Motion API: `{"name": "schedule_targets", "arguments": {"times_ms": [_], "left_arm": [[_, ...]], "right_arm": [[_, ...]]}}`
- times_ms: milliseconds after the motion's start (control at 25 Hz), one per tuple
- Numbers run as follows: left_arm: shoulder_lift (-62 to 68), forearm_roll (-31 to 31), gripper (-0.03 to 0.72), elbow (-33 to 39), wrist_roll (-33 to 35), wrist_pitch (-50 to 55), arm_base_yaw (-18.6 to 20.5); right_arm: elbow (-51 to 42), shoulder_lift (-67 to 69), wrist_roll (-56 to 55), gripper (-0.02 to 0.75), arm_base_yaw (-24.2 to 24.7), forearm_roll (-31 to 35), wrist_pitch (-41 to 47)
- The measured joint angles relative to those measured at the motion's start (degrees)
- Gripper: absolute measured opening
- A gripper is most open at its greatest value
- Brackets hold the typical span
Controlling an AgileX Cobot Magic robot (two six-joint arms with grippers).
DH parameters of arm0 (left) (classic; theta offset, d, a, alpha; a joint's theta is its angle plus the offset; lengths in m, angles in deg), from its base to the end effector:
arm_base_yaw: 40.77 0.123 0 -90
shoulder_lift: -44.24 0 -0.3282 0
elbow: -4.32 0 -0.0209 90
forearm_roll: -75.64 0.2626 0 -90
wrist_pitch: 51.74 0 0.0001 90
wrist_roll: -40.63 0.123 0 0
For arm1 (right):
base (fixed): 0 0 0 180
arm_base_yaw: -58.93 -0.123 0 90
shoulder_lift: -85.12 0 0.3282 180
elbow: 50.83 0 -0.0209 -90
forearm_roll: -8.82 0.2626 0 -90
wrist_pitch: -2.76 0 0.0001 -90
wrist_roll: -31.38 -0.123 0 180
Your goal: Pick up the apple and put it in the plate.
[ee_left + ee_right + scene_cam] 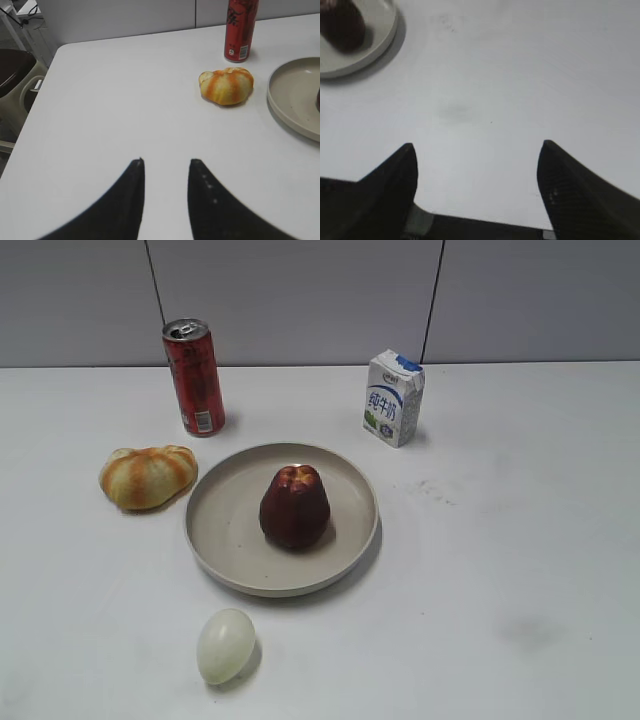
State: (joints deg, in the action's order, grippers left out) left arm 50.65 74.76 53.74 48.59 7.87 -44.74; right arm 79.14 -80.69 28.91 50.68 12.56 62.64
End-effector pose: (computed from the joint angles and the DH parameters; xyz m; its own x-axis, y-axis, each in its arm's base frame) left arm -0.0097 -0.0010 0.2715 -0.4142 0.1598 -0.8960 0.1365 0.9842 0.1125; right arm 0.0098 0.0084 0.2676 -0.5669 -0.0057 -0.8238 -0.1470 0.9846 0.0943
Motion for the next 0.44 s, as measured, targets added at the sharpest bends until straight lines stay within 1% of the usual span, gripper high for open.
{"name": "schedule_targets", "arguments": {"times_ms": [120,440], "left_arm": [[0.0,0.0,0.236,0.0,0.0,0.0,0.0],[0.0,0.0,0.236,0.0,0.0,0.0,0.0]], "right_arm": [[0.0,-5.6,0.0,0.589,2.9,0.0,0.0],[0.0,-7.7,0.0,0.589,3.3,1.1,0.0]]}}
